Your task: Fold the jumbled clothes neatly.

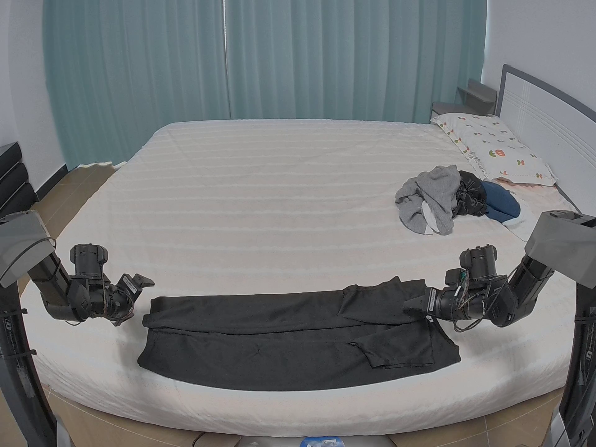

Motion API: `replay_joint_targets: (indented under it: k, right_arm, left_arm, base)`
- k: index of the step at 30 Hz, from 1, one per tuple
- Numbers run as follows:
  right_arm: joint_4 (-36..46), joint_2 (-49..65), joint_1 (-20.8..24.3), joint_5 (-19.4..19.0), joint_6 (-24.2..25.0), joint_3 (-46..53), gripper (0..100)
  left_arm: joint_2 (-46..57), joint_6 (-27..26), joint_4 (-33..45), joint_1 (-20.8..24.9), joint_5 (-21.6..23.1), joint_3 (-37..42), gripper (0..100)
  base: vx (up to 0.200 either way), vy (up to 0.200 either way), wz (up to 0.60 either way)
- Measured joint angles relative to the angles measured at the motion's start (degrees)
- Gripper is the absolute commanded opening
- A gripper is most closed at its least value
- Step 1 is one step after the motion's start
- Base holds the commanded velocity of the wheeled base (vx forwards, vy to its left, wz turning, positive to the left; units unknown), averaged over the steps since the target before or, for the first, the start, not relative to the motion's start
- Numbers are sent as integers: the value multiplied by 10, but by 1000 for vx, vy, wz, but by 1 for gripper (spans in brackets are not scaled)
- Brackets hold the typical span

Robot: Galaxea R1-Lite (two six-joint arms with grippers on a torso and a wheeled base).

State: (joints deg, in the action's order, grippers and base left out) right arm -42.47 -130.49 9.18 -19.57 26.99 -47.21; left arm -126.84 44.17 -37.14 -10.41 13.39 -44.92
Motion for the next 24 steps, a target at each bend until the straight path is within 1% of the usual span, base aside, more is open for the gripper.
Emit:
replay_joint_targets:
  k: [4, 9, 11, 15, 17, 21, 22, 24]
  right_arm:
    - [-1, 26, 2, 4, 86, 10, 100]
    - [0, 61, 4, 9, 176, 28, 100]
    - [0, 74, 3, 10, 203, 37, 100]
    - [-1, 90, -1, 10, 244, 50, 100]
    - [-1, 91, -3, 10, 256, 52, 100]
    - [-2, 89, -6, 7, 266, 53, 100]
    - [-2, 89, -7, 7, 266, 53, 100]
    - [-2, 88, -8, 7, 268, 53, 100]
  left_arm:
    - [27, -5, 31, 8, 15, 18, 100]
    - [42, -7, 45, 21, 22, 22, 100]
    - [39, -8, 44, 27, 22, 16, 100]
    - [19, -11, 35, 36, 15, -11, 100]
    - [7, -14, 27, 39, 12, -25, 100]
    - [-18, -38, 22, 42, 8, -51, 100]
    - [-24, -42, 21, 42, 8, -56, 0]
    - [-33, -49, 21, 44, 8, -62, 0]
  base:
    - [0, 0, 0]
    - [0, 0, 0]
    - [0, 0, 0]
    - [0, 0, 0]
    - [0, 0, 0]
    - [0, 0, 0]
    - [0, 0, 0]
    - [0, 0, 0]
